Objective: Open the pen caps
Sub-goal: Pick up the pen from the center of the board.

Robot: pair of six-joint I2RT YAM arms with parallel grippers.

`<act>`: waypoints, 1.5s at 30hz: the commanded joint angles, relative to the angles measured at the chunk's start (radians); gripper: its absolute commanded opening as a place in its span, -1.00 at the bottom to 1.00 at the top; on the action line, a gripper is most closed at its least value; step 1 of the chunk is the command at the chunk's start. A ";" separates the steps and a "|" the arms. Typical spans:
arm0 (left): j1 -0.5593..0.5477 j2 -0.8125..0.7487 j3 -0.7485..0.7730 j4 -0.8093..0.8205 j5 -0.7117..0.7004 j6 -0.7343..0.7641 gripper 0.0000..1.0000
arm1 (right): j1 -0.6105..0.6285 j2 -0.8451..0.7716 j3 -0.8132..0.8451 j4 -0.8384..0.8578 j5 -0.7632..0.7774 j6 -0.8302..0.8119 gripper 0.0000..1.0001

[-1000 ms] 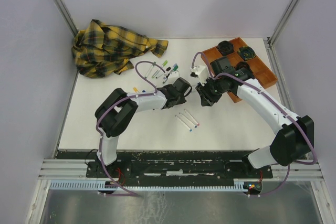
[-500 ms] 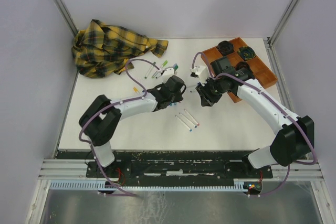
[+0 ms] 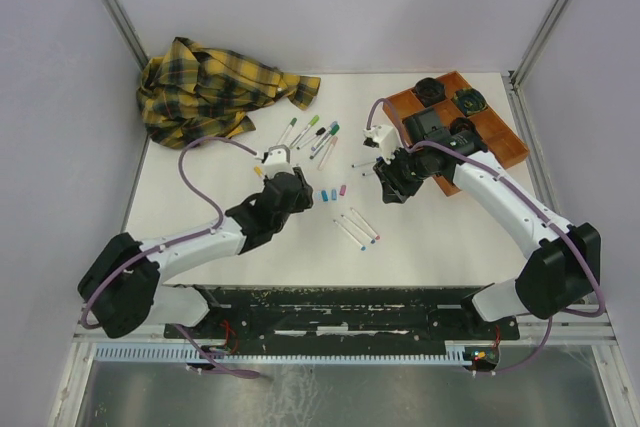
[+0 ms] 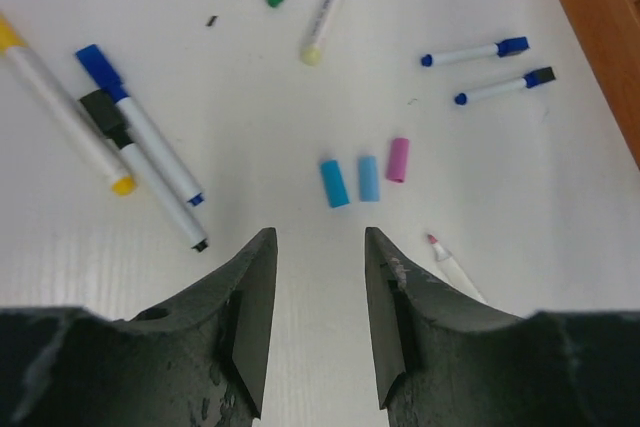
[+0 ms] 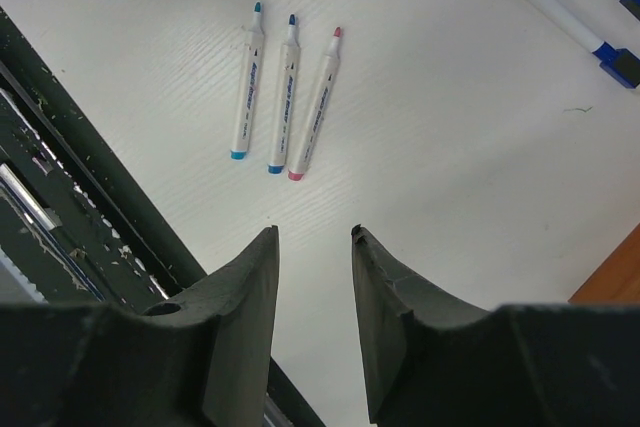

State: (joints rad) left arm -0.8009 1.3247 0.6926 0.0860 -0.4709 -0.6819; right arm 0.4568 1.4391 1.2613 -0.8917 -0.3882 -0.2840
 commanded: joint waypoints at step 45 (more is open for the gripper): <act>0.351 0.391 0.209 -0.262 -0.008 -0.019 -0.45 | -0.004 -0.020 -0.003 0.025 -0.029 -0.002 -0.13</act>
State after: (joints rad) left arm -0.4545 1.6962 0.8764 -0.1276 -0.4282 -0.6769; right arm 0.4568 1.4391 1.2579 -0.8917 -0.4030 -0.2840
